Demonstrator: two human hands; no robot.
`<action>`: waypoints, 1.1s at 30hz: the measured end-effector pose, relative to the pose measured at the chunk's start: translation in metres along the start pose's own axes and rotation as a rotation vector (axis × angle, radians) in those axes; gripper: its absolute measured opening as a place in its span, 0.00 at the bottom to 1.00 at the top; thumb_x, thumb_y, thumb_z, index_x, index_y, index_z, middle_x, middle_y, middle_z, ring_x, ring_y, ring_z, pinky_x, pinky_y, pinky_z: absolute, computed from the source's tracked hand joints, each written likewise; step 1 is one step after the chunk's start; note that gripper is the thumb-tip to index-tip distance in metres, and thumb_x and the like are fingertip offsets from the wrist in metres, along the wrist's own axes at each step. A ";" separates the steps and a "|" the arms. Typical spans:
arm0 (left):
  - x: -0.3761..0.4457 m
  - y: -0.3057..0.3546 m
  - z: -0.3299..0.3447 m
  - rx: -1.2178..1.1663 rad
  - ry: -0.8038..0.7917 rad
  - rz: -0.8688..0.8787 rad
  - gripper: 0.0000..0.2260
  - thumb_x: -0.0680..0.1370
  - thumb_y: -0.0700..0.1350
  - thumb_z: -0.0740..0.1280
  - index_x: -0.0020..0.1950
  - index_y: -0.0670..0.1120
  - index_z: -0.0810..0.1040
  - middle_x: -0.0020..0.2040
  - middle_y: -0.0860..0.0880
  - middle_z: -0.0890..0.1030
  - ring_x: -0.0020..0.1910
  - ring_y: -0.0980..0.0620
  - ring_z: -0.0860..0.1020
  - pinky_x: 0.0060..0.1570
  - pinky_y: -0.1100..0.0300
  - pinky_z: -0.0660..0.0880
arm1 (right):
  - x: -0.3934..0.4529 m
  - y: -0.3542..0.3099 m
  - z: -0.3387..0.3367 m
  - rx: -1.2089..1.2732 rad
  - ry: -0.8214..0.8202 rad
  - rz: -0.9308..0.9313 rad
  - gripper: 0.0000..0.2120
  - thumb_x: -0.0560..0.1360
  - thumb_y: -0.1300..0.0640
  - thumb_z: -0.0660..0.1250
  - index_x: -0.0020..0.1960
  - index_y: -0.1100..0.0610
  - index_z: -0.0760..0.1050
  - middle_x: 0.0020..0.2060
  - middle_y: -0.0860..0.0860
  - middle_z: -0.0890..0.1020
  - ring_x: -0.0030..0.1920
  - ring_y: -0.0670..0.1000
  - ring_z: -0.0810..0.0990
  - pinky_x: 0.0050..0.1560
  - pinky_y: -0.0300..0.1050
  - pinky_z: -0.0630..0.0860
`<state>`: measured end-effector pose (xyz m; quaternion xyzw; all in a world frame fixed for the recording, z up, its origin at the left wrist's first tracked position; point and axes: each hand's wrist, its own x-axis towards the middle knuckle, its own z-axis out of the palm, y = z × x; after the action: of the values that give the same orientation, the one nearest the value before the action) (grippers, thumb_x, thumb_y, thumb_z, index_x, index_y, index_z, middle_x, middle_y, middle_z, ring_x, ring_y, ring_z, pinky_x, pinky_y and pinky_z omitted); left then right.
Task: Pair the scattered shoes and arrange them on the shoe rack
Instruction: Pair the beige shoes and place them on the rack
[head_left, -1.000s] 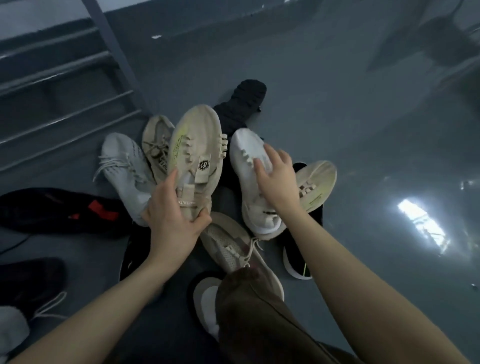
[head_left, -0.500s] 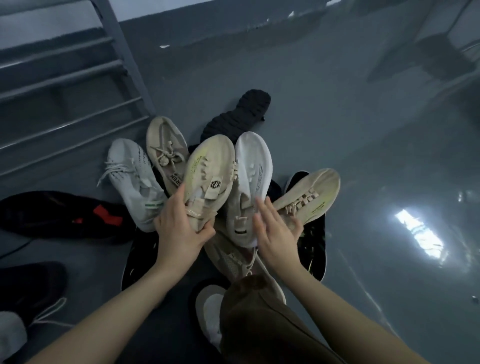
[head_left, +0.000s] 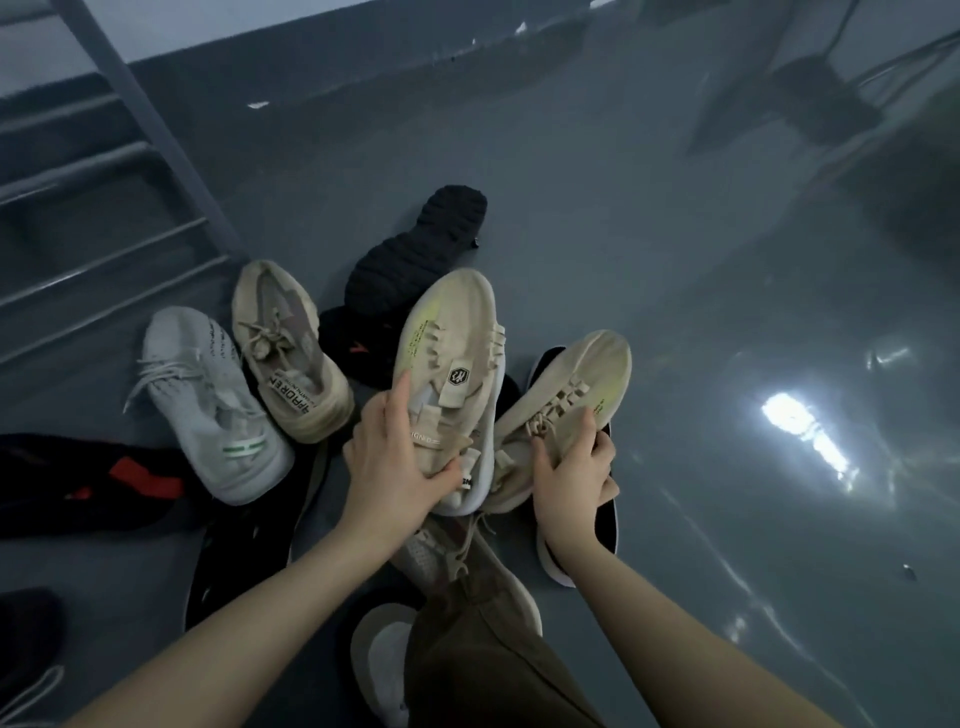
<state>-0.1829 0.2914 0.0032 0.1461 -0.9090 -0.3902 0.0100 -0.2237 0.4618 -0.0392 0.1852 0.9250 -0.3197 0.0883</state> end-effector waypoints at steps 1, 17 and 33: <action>0.003 -0.002 0.000 0.025 -0.016 0.008 0.46 0.64 0.59 0.73 0.74 0.53 0.49 0.69 0.45 0.63 0.66 0.45 0.64 0.63 0.44 0.62 | 0.001 0.002 -0.001 0.020 0.001 -0.032 0.30 0.77 0.48 0.62 0.74 0.47 0.52 0.73 0.58 0.57 0.67 0.62 0.65 0.67 0.58 0.55; -0.009 0.005 -0.059 0.039 0.283 0.051 0.37 0.67 0.55 0.72 0.71 0.58 0.58 0.66 0.48 0.69 0.64 0.44 0.68 0.62 0.40 0.65 | 0.003 -0.081 -0.055 0.318 0.197 -0.568 0.17 0.78 0.61 0.62 0.66 0.58 0.72 0.63 0.55 0.75 0.60 0.47 0.74 0.57 0.22 0.63; -0.102 -0.158 -0.206 0.213 0.583 -0.452 0.34 0.68 0.55 0.71 0.70 0.57 0.60 0.68 0.44 0.68 0.64 0.39 0.68 0.61 0.41 0.65 | -0.128 -0.240 0.124 0.117 -0.455 -0.844 0.14 0.78 0.57 0.61 0.61 0.51 0.77 0.56 0.49 0.82 0.57 0.51 0.79 0.59 0.52 0.73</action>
<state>-0.0172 0.0705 0.0432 0.4477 -0.8484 -0.2282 0.1664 -0.1969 0.1734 0.0348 -0.2764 0.8571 -0.4115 0.1404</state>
